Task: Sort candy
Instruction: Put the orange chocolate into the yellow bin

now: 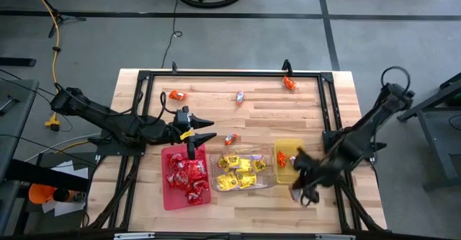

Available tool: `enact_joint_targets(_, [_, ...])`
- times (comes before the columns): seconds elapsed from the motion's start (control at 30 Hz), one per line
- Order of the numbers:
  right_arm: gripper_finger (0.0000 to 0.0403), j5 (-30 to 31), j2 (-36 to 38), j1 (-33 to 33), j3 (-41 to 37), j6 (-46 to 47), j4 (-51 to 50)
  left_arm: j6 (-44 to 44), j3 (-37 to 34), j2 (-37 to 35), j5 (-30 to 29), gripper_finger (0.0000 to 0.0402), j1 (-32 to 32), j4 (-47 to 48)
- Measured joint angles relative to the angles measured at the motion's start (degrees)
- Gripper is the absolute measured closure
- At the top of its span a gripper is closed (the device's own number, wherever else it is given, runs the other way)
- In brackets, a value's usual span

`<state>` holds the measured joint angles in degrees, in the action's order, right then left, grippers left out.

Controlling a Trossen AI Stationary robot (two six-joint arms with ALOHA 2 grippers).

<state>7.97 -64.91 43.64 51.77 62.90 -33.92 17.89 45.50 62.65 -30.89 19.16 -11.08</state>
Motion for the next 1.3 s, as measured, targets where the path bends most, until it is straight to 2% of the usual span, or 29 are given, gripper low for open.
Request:
enact_joint_targets(0.13, [0.0400, 7.51, 5.42, -2.89, 0.00, -2.56, -6.64, 0.02, 0.00, 0.00, -1.06, 0.0204, 0.00, 0.41])
enact_joint_targets(0.33, [0.0401, 8.13, 7.15, -5.62, 0.00, -2.57, -17.80, 0.24, -0.01, 0.00, -1.57, 0.0204, 0.00, 0.39])
enact_joint_targets(0.6, [0.0401, 13.10, 3.08, -7.74, -0.07, -2.45, -19.67, 3.06, -0.01, 0.00, -1.56, 0.0204, 0.00, 0.50])
enact_joint_targets(0.83, [0.0392, 10.32, -1.37, -9.58, -0.09, -1.08, -20.72, 3.04, -0.02, 0.02, -1.53, 0.0204, 0.00, 0.52])
enact_joint_targets(0.97, [0.0345, 6.37, -2.58, -10.79, -0.09, 0.94, -20.69, 3.04, -0.02, 0.02, -1.51, 0.0204, 0.00, 0.54])
enact_joint_targets(1.17, [0.0238, 6.58, -2.54, -11.20, -0.09, 1.32, -20.63, 3.03, -0.02, 0.01, -1.42, 0.0204, 0.00, 0.56])
enact_joint_targets(1.3, [0.0181, 6.54, -2.51, -11.15, -0.09, 1.72, -19.22, 3.02, -0.01, 0.00, -1.42, 0.0204, 0.00, 0.67])
